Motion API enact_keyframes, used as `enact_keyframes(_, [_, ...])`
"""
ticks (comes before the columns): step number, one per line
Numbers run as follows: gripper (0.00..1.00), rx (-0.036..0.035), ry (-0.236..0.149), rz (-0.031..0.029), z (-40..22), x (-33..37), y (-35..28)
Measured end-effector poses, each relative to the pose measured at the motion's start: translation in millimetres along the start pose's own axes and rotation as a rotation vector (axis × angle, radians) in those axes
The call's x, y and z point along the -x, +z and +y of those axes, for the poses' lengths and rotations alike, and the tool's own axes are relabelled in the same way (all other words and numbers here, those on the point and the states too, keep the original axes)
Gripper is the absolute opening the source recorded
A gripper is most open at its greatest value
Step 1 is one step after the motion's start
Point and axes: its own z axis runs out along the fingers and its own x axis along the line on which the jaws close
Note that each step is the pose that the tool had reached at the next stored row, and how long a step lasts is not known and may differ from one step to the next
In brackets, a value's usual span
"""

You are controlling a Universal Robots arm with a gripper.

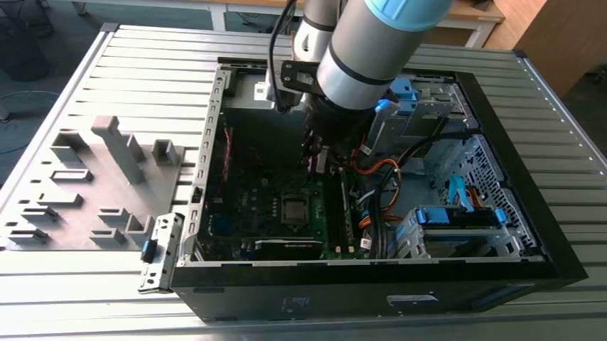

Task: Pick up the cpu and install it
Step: 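Install the first cpu locking lever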

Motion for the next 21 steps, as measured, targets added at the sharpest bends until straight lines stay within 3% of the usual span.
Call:
enact_keyframes(5, [0.11, 0.0004, 0.001, 0.0024, 0.9, 8.3, -0.8])
enact_keyframes(8, [0.11, -0.0002, 0.001, -0.0008, 1.1, 13.6, 0.3])
enact_keyframes(12, [0.11, -0.0004, 0.002, -0.0011, 1.0, 12.7, -0.1])
enact_keyframes(18, [0.11, -0.0003, 0.002, -0.0005, 0.5, 5.7, -1.8])
enact_keyframes(21, [0.11, 0.0001, 0.002, -0.0012, -5.4, 5.5, -3.0])
